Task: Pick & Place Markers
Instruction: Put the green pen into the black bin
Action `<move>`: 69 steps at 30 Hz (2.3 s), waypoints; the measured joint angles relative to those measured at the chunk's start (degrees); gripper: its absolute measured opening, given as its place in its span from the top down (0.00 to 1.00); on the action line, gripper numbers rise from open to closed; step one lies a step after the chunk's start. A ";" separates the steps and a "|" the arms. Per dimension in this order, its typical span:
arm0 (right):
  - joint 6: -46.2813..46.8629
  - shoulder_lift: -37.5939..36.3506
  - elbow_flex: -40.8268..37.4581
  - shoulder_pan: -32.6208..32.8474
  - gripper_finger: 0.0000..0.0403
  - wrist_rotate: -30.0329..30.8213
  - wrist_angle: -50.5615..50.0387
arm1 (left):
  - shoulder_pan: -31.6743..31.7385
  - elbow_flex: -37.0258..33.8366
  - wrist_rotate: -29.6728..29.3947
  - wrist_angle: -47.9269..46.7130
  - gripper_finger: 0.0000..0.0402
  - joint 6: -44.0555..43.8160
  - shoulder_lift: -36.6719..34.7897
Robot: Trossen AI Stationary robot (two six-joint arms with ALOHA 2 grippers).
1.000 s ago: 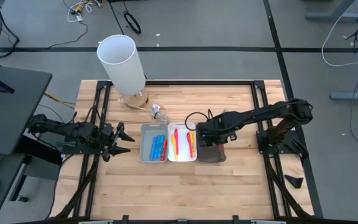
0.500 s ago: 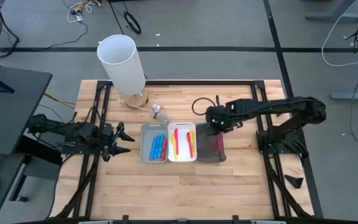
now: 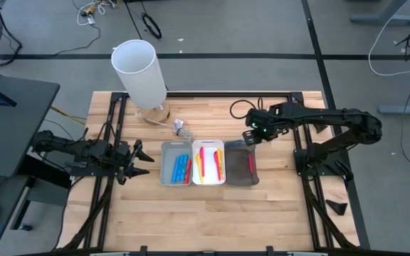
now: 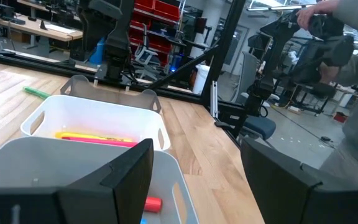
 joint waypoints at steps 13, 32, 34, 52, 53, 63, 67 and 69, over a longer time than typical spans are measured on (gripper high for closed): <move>-41.07 -0.49 0.02 -7.28 0.58 -0.74 -0.84 | -0.01 0.00 0.00 0.00 0.38 -0.01 0.01; -128.70 2.31 0.09 -15.02 0.58 4.68 2.03 | -0.02 0.00 0.00 0.00 0.38 -0.01 -0.01; -129.97 3.97 0.09 -16.26 0.58 6.22 2.03 | 0.00 0.00 0.00 0.00 0.38 -0.01 0.00; -136.92 16.99 0.09 -22.61 0.58 6.40 10.01 | 0.00 0.00 0.00 0.00 0.38 -0.02 -0.01; -137.29 17.42 0.09 -22.76 0.58 6.26 10.02 | -0.02 0.00 0.00 0.00 0.38 0.00 0.00; -138.09 18.99 -5.10 -22.67 0.58 4.93 15.08 | 0.00 0.01 0.00 0.00 0.38 -0.01 0.00; -139.23 18.99 -8.08 -22.51 0.58 4.46 16.20 | 0.00 0.00 0.00 0.00 0.38 0.00 -0.01; -139.57 18.99 -9.34 -22.52 0.58 3.88 17.50 | 0.00 0.00 0.00 0.00 0.38 -0.02 0.01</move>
